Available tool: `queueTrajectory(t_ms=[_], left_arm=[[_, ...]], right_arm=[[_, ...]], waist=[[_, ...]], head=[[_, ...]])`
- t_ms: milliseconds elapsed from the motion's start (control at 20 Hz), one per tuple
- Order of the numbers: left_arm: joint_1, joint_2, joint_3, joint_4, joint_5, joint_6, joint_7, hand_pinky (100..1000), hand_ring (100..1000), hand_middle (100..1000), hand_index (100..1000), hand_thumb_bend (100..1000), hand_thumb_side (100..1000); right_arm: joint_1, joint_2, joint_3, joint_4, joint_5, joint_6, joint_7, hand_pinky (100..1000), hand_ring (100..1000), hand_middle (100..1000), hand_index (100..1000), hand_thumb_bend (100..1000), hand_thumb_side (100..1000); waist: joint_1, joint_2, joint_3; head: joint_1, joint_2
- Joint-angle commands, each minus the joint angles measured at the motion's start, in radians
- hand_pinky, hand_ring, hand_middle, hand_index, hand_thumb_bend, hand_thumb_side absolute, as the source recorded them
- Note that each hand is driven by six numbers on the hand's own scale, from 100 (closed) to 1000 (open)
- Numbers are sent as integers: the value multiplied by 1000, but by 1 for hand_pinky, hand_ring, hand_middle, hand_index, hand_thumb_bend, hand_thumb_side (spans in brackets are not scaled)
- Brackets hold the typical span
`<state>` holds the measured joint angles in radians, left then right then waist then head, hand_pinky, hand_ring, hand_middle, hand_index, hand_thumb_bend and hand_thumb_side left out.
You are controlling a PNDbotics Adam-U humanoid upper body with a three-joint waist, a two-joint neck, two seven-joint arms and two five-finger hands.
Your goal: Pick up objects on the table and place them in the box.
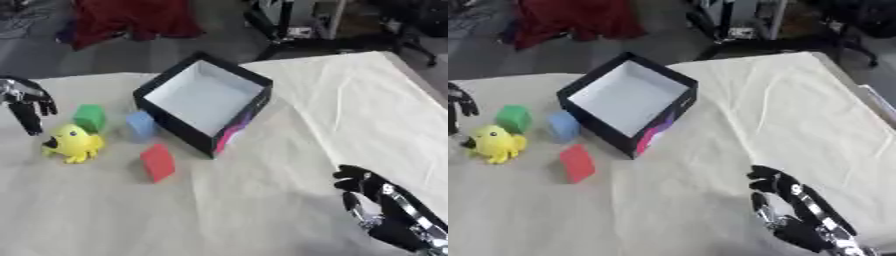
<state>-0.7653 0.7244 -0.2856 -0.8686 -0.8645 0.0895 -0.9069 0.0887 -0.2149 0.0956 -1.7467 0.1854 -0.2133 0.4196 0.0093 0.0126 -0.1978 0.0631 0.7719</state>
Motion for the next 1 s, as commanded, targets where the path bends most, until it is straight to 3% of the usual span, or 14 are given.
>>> queueTrajectory(t_ms=[50, 200, 300, 400, 450, 550, 750, 1000], left_arm=[[-12, -1, 4, 9, -8, -6, 0, 835, 780, 791, 860, 531, 207], [-5, -23, 19, 7, -23, 7, 17, 816, 751, 760, 837, 456, 186], [0, -31, 22, 7, -42, 11, 50, 771, 684, 693, 783, 380, 171], [3, -36, 24, 5, -60, 7, 89, 705, 583, 579, 693, 271, 143], [3, -36, 25, 3, -67, 4, 107, 628, 487, 471, 583, 161, 132], [3, -34, 28, -5, -75, 0, 135, 557, 411, 385, 493, 104, 141], [-17, 2, 46, -62, -83, 10, 150, 555, 402, 371, 482, 135, 164], [-74, 53, 79, -210, -107, 45, 159, 568, 415, 387, 498, 187, 196]], right_arm=[[-8, -12, -2, -8, -1, -1, 1, 858, 792, 806, 911, 100, 463], [-9, -10, -2, -8, -1, -1, 1, 858, 792, 806, 911, 100, 464], [-9, -10, -2, -8, -2, -1, 1, 858, 792, 806, 911, 100, 466], [-9, -10, -3, -8, -2, -1, 1, 858, 792, 806, 911, 100, 465], [-9, -10, -3, -8, -2, -1, 1, 858, 792, 806, 911, 100, 464], [-9, -10, -3, -8, -2, -1, 2, 858, 793, 806, 911, 100, 464], [-8, -11, -4, -7, -1, -1, 1, 857, 793, 806, 911, 100, 466], [-5, -12, -3, -6, 1, 0, 0, 857, 793, 806, 911, 100, 461]], waist=[[-1, -24, -1], [-3, -24, -2], [-3, -23, -3], [-4, -23, -3], [-4, -23, -3], [-4, -23, -3], [-3, -25, -3], [0, -28, -1]], head=[[-1, -2], [-3, -2], [-3, -2], [-5, -2], [-5, -2], [-4, -2], [-5, -2], [-5, -2]])
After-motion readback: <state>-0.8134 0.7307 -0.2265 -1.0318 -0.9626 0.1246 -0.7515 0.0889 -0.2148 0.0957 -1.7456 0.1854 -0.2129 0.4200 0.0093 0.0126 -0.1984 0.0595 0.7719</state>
